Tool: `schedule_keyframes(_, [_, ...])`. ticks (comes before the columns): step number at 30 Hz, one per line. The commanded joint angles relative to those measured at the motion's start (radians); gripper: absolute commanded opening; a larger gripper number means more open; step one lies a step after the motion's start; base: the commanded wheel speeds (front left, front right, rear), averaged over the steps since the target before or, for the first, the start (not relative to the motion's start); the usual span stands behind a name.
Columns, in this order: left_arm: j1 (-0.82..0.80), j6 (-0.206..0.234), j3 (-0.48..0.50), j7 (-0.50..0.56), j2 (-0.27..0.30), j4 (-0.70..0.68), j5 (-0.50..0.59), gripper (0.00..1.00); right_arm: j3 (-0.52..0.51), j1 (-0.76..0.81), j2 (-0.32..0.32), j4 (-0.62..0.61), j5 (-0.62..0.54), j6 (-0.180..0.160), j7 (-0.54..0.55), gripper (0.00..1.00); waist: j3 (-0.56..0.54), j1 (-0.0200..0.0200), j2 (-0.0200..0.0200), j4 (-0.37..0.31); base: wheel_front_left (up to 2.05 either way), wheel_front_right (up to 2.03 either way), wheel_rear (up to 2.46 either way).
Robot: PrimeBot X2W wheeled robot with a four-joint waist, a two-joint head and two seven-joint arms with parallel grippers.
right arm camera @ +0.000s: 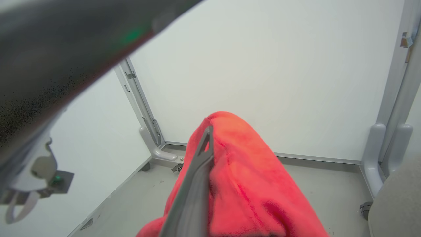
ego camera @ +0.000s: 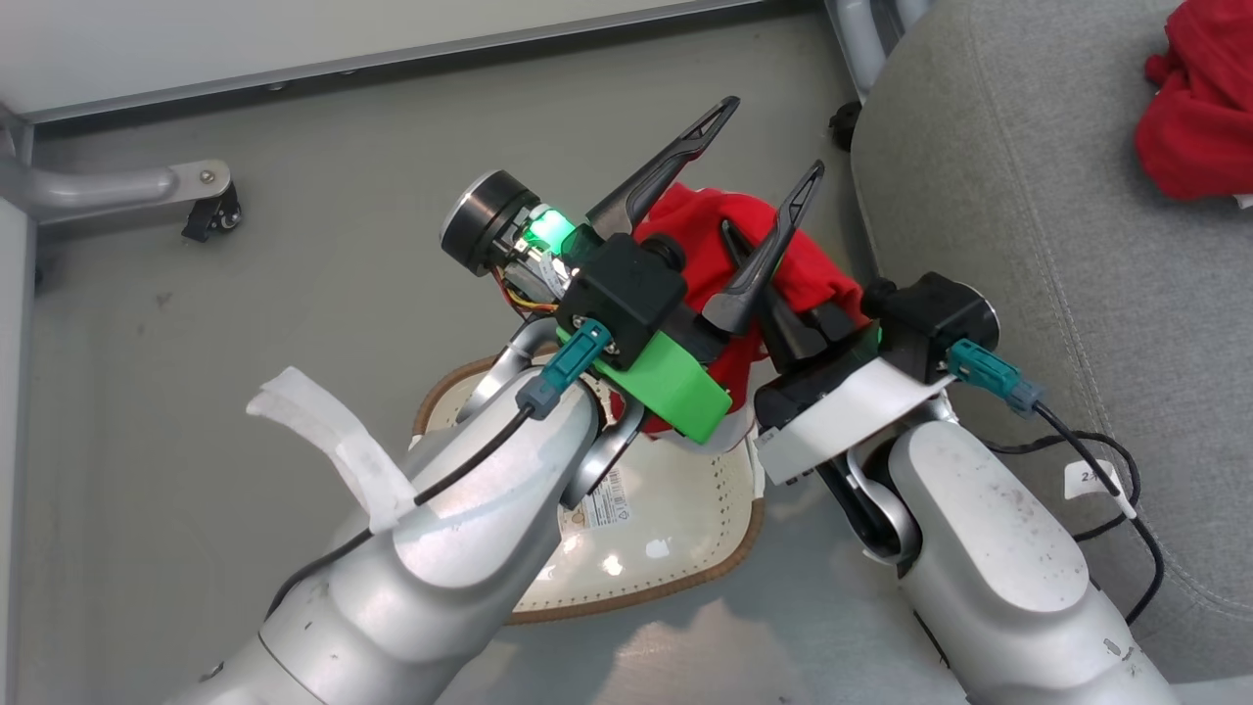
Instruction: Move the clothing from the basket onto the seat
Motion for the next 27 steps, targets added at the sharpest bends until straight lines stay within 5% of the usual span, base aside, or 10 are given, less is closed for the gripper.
schedule_keyframes(1, [0.007,-0.004,0.005,-0.001,0.0,0.005,0.01,1.0,-0.013,0.016,-0.003,-0.008,-0.013,-0.001,-0.002,0.0,-0.001,0.0,0.0,-0.016,0.0,0.0,0.0])
schedule_keyframes(27, [0.058,-0.061,0.029,-0.001,0.002,0.07,0.076,1.0,-0.242,0.152,-0.003,-0.119,-0.148,-0.001,-0.002,0.0,0.008,0.0,0.0,-0.313,0.0,0.0,0.0])
